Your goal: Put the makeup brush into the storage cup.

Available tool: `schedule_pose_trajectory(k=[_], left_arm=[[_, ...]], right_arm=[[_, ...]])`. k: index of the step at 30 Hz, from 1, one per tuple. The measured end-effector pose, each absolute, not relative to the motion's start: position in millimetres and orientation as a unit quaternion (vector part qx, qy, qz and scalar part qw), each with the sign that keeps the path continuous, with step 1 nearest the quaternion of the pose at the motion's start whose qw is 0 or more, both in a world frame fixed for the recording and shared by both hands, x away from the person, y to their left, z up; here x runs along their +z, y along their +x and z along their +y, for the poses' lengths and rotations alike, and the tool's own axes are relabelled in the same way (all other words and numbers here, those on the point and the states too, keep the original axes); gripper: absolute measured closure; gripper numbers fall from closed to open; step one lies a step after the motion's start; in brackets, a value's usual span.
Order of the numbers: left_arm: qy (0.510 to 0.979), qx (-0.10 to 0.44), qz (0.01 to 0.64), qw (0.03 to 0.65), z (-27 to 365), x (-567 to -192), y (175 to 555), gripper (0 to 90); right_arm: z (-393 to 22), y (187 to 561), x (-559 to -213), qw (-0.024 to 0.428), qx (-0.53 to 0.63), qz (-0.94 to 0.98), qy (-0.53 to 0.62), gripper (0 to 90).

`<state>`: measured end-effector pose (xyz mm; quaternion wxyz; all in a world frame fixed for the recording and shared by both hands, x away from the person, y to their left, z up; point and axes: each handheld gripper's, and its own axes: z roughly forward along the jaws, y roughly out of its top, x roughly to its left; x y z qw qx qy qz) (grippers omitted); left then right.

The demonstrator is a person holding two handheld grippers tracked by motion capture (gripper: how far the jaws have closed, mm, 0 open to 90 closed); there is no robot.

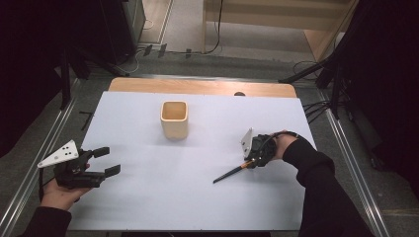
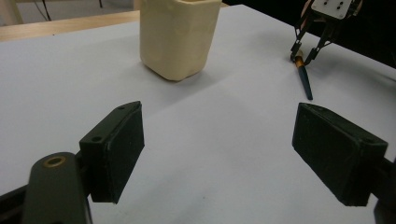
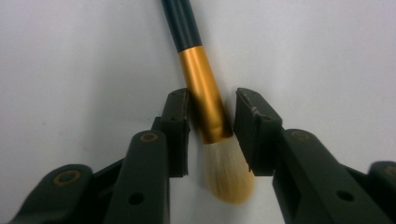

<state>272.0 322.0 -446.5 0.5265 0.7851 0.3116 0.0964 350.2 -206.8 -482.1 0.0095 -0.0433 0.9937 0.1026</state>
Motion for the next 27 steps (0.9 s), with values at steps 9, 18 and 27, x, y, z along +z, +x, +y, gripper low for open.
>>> schedule_pose_trajectory(k=[9, 18, 27], left_arm=[[0.784, 0.093, 0.312, 0.528, 322, -447, 272, 17.8], [0.785, 0.086, 0.315, 0.526, 322, -447, 273, 17.8], [0.785, 0.081, 0.315, 0.527, 320, -447, 273, 17.6]], right_arm=[[-204, 352, -481, -0.001, 0.093, 0.995, -0.048, 77.5], [-208, 355, -477, -0.006, 0.109, 0.993, -0.035, 77.9], [-221, 351, -452, 0.002, 0.15, 0.989, -0.001, 78.0]])
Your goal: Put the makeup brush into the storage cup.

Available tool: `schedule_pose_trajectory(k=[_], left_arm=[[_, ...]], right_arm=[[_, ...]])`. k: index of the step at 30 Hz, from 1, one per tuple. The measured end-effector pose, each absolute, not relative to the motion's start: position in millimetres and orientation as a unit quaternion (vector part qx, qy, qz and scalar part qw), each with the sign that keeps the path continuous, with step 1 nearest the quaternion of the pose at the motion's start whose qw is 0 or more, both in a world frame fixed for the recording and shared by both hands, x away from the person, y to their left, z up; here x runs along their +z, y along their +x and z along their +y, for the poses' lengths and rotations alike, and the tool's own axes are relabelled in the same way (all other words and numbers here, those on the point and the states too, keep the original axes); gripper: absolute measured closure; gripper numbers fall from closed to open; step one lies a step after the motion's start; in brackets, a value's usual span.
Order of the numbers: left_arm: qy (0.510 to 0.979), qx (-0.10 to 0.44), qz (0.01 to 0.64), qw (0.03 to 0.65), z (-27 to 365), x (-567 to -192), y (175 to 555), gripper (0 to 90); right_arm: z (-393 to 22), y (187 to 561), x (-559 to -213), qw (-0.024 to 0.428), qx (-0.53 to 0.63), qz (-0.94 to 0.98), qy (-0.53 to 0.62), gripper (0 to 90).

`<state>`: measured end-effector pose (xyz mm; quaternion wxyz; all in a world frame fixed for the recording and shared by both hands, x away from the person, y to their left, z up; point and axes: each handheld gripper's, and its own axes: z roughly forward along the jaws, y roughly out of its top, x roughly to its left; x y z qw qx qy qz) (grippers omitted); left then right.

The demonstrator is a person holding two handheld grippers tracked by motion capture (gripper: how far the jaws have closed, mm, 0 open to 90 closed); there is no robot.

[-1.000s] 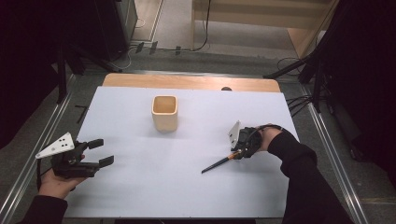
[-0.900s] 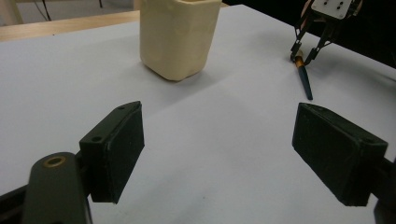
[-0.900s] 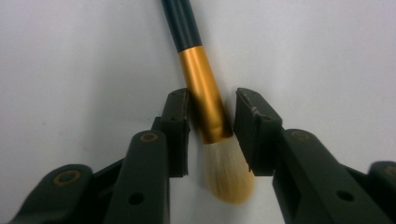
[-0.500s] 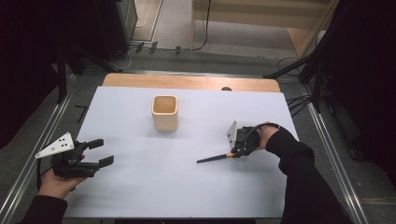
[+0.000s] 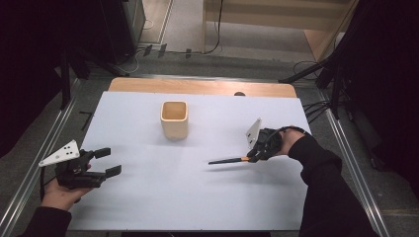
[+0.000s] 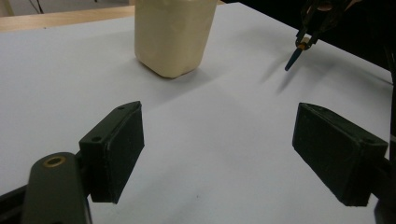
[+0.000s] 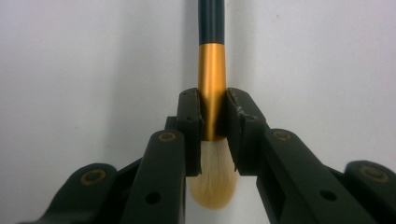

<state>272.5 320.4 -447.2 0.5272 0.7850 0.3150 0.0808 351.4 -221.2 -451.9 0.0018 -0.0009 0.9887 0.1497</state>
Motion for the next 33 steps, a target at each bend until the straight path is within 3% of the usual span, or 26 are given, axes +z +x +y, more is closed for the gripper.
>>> schedule_pose_trajectory(k=[13, 33], left_arm=[[0.785, 0.071, 0.318, 0.527, 320, -448, 272, 16.2], [0.782, 0.037, 0.316, 0.536, 308, -441, 278, 15.6]], right_arm=[[-223, 337, -433, -0.004, 0.22, 0.975, 0.029, 78.1], [-234, 307, -449, 0.01, 0.353, 0.925, 0.138, 78.1]])
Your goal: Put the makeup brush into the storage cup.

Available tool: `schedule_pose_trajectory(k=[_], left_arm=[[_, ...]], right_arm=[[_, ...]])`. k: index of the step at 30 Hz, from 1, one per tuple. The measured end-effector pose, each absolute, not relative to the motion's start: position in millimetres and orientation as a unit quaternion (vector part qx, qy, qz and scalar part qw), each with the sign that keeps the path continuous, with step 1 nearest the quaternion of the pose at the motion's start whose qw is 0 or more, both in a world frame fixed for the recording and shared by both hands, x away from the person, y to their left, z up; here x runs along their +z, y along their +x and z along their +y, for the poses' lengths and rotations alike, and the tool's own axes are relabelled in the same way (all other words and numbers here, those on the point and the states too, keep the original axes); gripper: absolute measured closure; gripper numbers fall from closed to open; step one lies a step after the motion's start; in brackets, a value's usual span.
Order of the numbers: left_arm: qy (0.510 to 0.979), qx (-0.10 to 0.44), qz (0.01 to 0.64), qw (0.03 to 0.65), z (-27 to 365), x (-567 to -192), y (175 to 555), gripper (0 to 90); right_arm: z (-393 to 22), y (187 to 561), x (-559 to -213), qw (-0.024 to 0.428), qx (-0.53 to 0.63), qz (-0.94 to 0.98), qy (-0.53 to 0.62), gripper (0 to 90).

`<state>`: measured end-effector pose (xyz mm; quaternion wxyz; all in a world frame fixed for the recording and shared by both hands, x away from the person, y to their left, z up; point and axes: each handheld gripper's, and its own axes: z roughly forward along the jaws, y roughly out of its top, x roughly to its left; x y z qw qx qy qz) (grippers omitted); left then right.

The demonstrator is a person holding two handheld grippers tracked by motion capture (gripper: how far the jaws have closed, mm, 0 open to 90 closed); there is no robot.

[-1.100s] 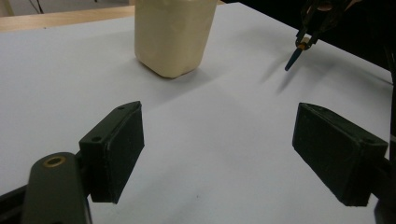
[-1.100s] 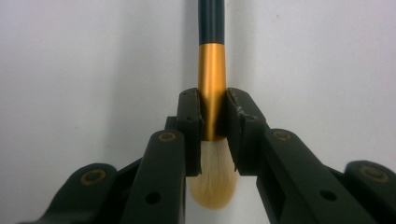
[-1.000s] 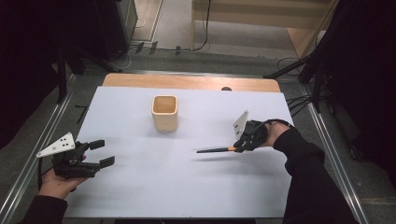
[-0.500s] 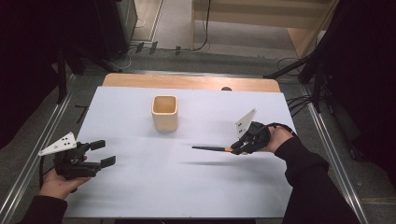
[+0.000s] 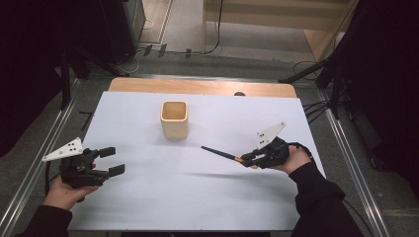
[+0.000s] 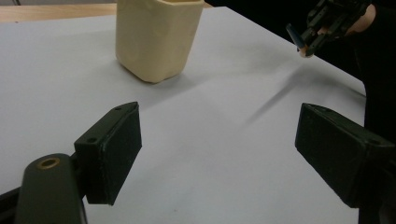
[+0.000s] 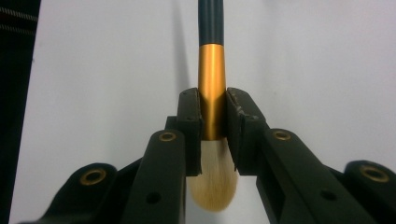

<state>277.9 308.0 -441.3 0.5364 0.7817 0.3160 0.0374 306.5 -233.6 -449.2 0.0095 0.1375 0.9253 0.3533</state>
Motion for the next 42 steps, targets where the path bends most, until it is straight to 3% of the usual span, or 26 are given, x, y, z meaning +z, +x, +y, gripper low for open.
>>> schedule_pose_trajectory(k=[23, 42], left_arm=[[0.808, -0.021, 0.24, 0.537, 257, -414, 295, 16.6], [0.816, -0.032, 0.201, 0.541, 225, -402, 299, 16.6]], right_arm=[[-233, 291, -440, 0.013, 0.449, 0.874, 0.185, 78.1], [-218, 291, -438, 0.016, 0.41, 0.899, 0.152, 78.1]])
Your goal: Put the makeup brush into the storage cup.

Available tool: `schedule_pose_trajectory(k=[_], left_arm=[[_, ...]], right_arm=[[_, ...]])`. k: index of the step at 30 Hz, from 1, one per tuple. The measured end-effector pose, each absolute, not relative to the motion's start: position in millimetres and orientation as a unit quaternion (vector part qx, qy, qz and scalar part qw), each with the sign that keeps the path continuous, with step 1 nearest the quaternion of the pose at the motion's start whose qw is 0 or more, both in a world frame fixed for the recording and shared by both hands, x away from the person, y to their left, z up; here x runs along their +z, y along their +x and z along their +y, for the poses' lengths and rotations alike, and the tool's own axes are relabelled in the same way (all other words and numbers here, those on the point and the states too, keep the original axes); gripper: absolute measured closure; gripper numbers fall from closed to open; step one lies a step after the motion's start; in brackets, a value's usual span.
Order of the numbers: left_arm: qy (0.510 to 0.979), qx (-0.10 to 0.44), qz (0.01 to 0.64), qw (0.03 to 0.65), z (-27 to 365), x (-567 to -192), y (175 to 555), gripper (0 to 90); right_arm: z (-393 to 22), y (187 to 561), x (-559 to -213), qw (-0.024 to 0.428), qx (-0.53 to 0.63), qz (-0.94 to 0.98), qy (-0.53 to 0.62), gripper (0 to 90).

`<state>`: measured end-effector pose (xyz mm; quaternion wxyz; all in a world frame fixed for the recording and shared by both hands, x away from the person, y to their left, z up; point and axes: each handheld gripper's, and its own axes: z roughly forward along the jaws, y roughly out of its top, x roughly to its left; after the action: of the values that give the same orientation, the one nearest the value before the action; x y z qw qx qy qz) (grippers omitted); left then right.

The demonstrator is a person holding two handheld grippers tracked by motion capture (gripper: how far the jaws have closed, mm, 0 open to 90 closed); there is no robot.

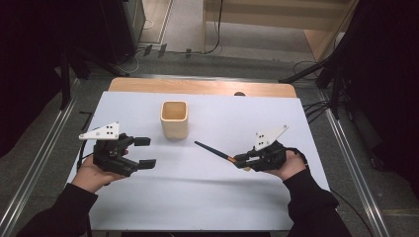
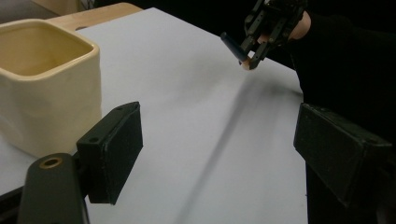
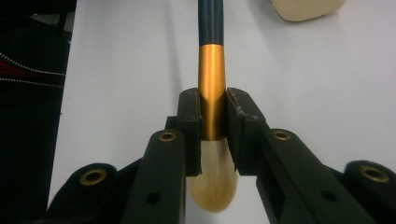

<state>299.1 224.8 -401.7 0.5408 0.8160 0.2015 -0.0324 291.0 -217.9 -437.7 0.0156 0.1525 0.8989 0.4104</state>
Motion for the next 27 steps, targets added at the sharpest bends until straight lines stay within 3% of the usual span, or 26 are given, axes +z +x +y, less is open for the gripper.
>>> schedule_pose_trajectory(k=[27], left_arm=[[0.845, -0.057, 0.163, 0.507, 190, -404, 302, 16.6]], right_arm=[[-164, 293, -431, -0.005, 0.32, 0.944, 0.08, 78.0]])
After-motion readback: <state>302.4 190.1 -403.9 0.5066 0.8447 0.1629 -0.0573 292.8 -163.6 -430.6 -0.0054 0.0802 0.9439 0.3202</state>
